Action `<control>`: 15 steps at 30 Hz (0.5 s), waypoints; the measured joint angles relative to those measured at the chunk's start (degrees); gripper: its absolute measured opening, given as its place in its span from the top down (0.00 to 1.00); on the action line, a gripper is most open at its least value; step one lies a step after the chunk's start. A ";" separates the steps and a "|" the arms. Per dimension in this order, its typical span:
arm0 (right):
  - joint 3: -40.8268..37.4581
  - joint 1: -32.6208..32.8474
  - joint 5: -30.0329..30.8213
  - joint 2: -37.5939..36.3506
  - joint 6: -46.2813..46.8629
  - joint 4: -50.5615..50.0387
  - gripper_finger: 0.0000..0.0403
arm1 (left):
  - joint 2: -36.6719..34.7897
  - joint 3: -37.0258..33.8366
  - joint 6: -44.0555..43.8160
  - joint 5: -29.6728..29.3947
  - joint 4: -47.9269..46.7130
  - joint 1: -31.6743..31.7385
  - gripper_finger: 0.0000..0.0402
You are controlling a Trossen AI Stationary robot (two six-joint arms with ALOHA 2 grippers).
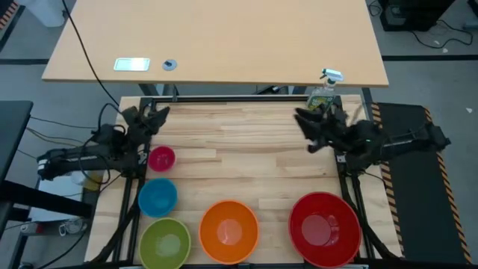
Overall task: Nest bowls inside each other
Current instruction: Stack the large orange bowl on top of the extra large red bowl
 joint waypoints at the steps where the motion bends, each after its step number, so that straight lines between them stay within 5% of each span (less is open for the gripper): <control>1: 1.81 -0.02 0.18 2.10 1.12 -1.00 0.63 | 1.77 2.07 0.48 1.73 -1.35 0.00 0.71; 6: 9.86 -0.03 -3.54 10.56 6.15 -2.37 0.63 | 8.31 13.07 0.82 9.96 -16.49 0.00 0.71; 11: 19.80 -1.32 -18.83 17.61 14.47 -16.85 0.63 | 13.96 22.48 0.84 16.63 -33.95 -0.41 0.71; 15: 26.89 -1.64 -30.14 23.34 15.01 -30.27 0.63 | 17.61 25.82 0.83 16.78 -39.24 -1.59 0.71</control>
